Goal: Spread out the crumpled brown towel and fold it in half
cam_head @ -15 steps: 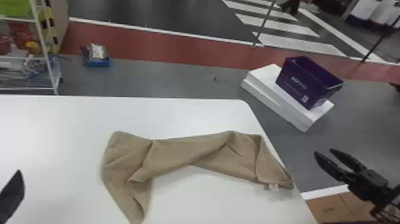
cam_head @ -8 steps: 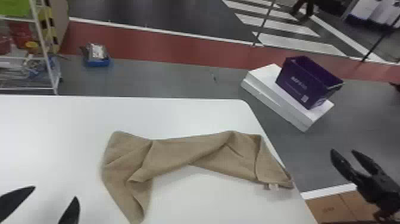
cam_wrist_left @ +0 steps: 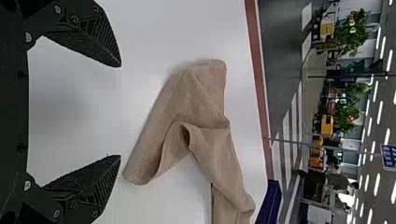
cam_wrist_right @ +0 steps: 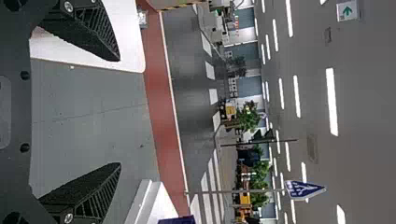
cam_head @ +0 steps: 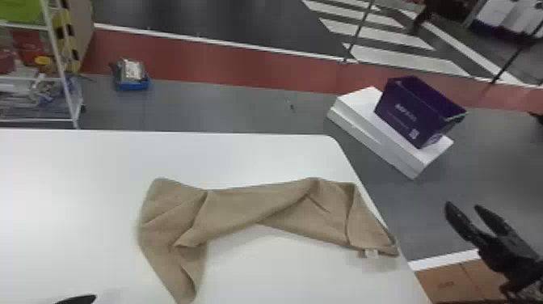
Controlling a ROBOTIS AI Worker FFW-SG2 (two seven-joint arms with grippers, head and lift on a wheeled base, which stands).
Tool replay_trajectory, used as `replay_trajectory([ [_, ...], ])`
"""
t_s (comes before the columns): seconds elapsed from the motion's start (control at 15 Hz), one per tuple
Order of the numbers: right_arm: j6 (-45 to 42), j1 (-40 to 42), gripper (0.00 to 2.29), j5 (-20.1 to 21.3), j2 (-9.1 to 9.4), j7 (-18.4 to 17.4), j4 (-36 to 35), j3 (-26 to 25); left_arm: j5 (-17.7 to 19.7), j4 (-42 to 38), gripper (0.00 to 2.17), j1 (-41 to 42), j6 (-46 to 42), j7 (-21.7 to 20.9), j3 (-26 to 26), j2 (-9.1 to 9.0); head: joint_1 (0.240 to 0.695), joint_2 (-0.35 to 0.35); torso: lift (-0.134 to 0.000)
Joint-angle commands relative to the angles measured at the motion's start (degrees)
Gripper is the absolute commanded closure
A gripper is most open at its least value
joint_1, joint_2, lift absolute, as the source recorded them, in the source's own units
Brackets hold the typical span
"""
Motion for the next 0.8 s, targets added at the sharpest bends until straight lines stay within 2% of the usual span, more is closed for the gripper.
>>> replay_trajectory([
  [0.0,-0.81,-0.01,0.08,-0.02,-0.01,0.10,0.76,0.74,-0.49,0.31,0.25,-0.22,-0.55,0.52,-2.86,0.52,0.695,-0.350,-0.124],
  [0.07,-0.99,-0.01,0.08,-0.11,-0.01,0.27,0.94,0.83,-1.11,0.57,0.32,-0.49,-1.42,0.96,-4.36,0.70,0.695,-0.350,-0.124],
  [0.33,-1.34,-0.01,0.08,-0.37,0.25,0.71,1.29,0.83,-1.02,0.48,0.33,-0.58,-7.58,1.14,-7.08,1.05,0.695,-0.350,-0.124],
  [0.47,-1.87,-0.01,0.08,-0.19,0.43,1.06,1.56,0.92,-1.90,1.80,0.46,-1.45,-12.15,2.46,-9.46,1.40,0.695,-0.350,-0.124],
  [0.73,-2.57,-0.01,0.08,-0.19,0.69,1.24,1.91,1.79,-3.92,6.02,0.46,-6.73,-6.17,2.90,-15.96,0.70,0.695,-0.350,-0.124],
])
